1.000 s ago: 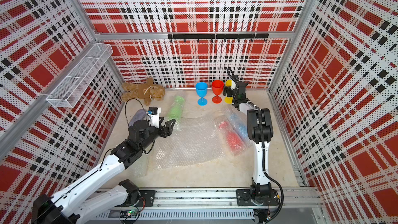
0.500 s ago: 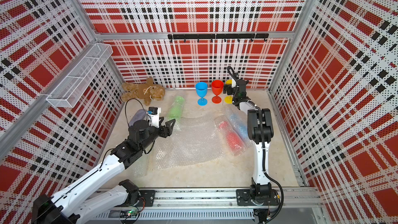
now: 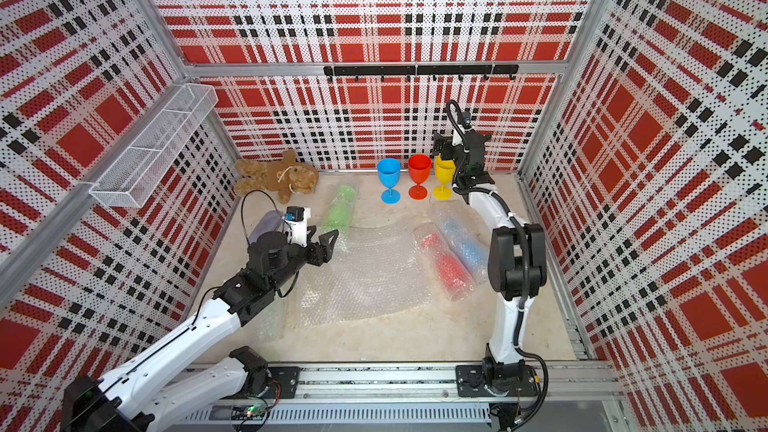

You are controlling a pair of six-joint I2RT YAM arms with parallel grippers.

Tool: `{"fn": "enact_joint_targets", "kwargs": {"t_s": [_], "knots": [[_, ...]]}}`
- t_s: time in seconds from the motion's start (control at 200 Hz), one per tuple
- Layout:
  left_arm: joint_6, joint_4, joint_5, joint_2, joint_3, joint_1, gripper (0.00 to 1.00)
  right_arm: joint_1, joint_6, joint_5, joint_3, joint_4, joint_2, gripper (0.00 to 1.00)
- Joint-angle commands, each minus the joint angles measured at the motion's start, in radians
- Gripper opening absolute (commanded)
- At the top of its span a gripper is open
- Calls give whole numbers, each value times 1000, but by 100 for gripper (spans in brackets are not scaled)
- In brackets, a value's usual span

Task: Unpack wine glasses from bubble wrap
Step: Place the wine glass at the center of the board, then pick up the bubble wrap from the center of the board.

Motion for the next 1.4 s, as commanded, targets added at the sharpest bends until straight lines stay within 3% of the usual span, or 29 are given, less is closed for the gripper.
{"fn": "enact_joint_targets", "kwargs": {"t_s": [0.0, 0.05, 0.135, 0.225, 0.276, 0.296, 0.346, 0.411, 0.446, 0.501, 0.636, 0.757, 0.907, 1.303, 1.398], "knots": [[-10, -1, 1, -23, -3, 7, 73, 111, -3, 143, -28, -237, -134, 100], [-12, -1, -7, -25, -3, 3, 73, 144, 53, 243, 6, -419, -159, 100], [-22, -7, -15, -22, 0, -5, 73, 182, 95, 250, -1, -655, -204, 100], [-22, -15, -23, -11, 6, -19, 73, 224, 148, 327, -189, -620, -331, 100], [-22, -19, -26, -5, 9, -25, 72, 218, 293, 403, -329, -551, -435, 100], [-22, -18, -24, -4, 10, -26, 72, 199, 326, 362, -381, -537, -472, 100], [-22, -18, -23, 0, 13, -26, 72, 107, 381, 103, -469, -517, -550, 100], [-22, -18, -15, 6, 19, -25, 72, 17, 448, -77, -558, -503, -610, 100], [-23, -18, -9, 7, 21, -22, 72, 12, 441, -103, -577, -525, -624, 100], [-28, -16, 2, 9, 20, -18, 71, 55, 401, -37, -589, -591, -638, 100], [-29, -19, 18, 10, 21, -15, 71, 155, 336, -61, -662, -678, -656, 100], [-30, -23, 18, 6, 19, -16, 71, 243, 243, 54, -647, -811, -598, 100], [-29, -23, 29, 9, 20, -21, 71, 254, 207, 186, -619, -900, -505, 100], [-27, -27, 32, 8, 19, -27, 70, 265, 242, 136, -704, -917, -387, 100], [-24, -28, 34, 8, 20, -28, 70, 263, 277, 174, -723, -912, -372, 100]]}}
